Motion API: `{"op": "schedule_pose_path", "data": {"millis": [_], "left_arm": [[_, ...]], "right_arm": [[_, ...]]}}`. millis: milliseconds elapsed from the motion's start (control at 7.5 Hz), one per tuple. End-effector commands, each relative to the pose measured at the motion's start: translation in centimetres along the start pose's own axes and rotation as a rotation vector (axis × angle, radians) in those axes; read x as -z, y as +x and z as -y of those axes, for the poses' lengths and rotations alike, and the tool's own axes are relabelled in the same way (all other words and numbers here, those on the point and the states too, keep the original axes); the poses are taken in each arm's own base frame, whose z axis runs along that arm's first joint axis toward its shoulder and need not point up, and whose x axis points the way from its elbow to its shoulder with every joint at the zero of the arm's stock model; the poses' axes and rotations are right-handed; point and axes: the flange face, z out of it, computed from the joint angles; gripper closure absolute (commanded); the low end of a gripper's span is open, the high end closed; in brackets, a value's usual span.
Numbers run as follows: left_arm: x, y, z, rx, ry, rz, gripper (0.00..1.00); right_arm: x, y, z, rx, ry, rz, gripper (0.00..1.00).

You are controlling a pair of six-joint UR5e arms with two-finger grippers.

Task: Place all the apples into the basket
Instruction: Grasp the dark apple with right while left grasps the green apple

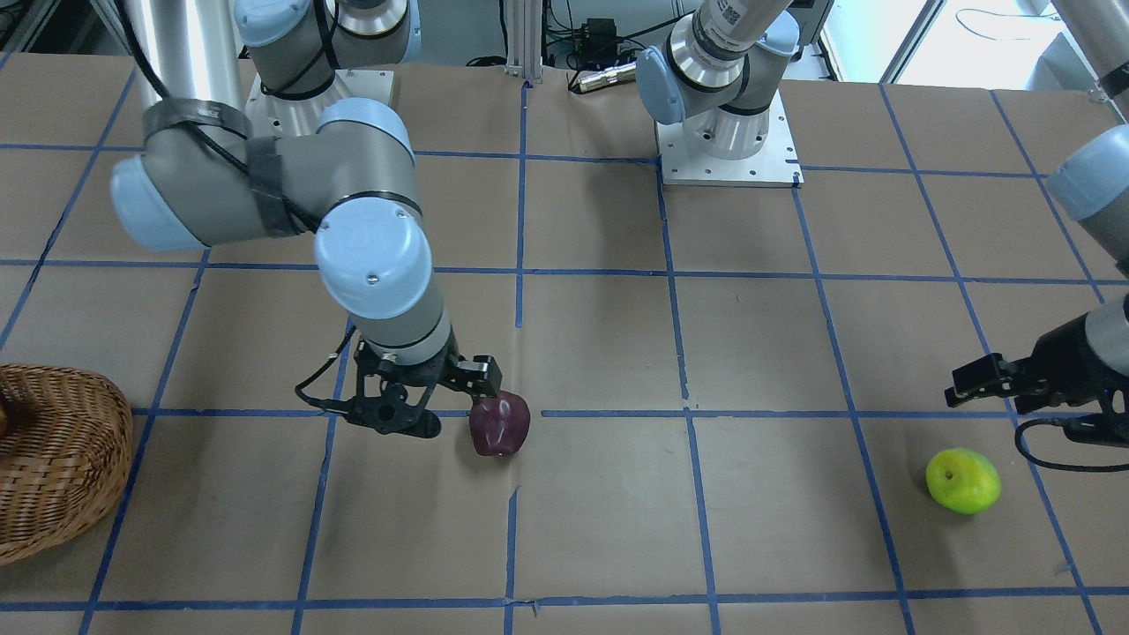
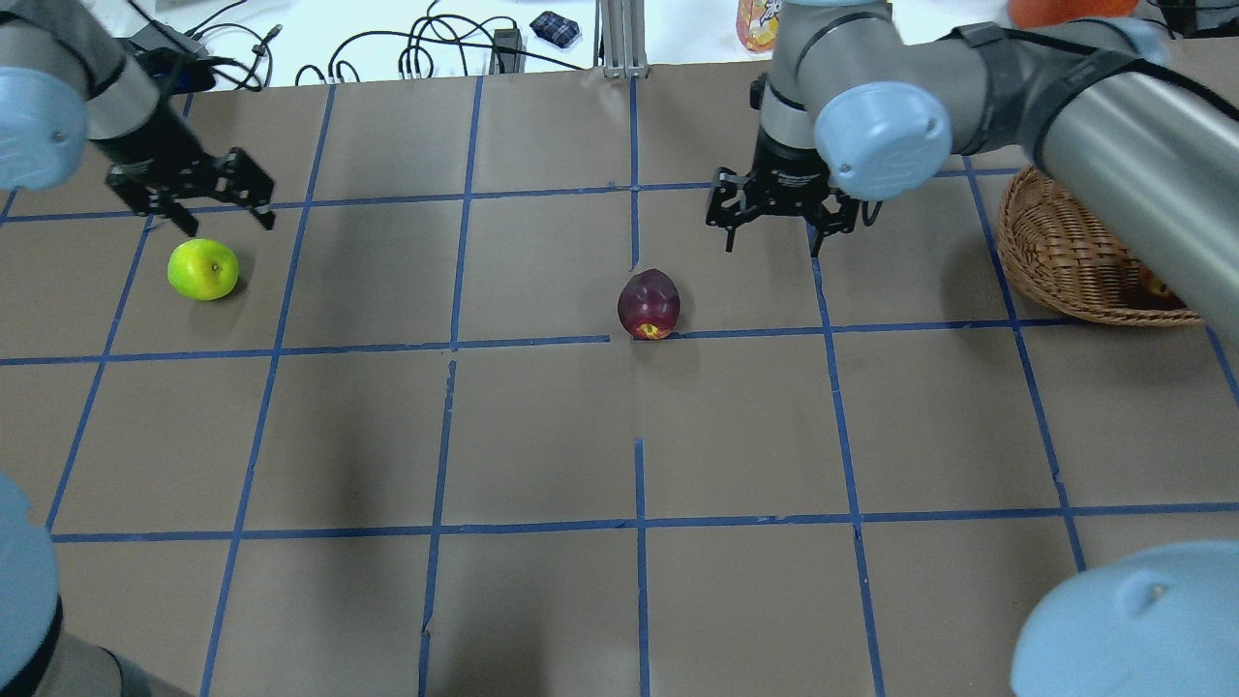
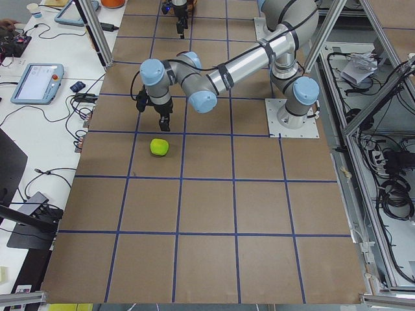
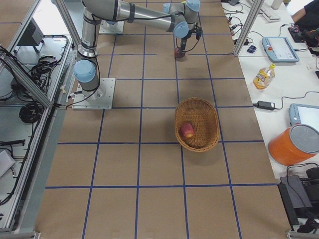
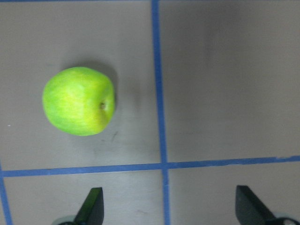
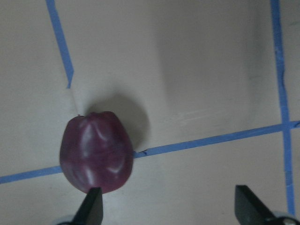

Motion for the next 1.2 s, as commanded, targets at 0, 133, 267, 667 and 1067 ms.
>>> {"op": "schedule_pose_path", "data": {"millis": [0, 133, 267, 667, 1067], "left_arm": [[-4.1, -4.4, 1.3, -0.059, 0.019, -0.017, 0.00], [-4.9, -4.9, 2.2, -0.061, 0.038, -0.039, 0.00], [-5.7, -4.5, 2.7, -0.063, 0.064, -0.087, 0.00], [-8.1, -4.8, 3.5, -0.070, 0.073, -0.094, 0.00], [-9.3, -5.0, 3.5, -0.082, 0.069, -0.097, 0.00]], "right_arm": [[-2.6, -3.4, -0.6, -0.037, 0.039, 0.033, 0.00], [-4.2, -5.3, -1.3, -0.008, 0.053, 0.039, 0.00], [-5.9, -5.9, -1.5, 0.004, 0.045, 0.020, 0.00], [-9.6, -5.0, -2.1, 0.007, 0.061, -0.026, 0.00], [-10.6, -4.8, -2.5, 0.018, 0.079, -0.014, 0.05]]}}
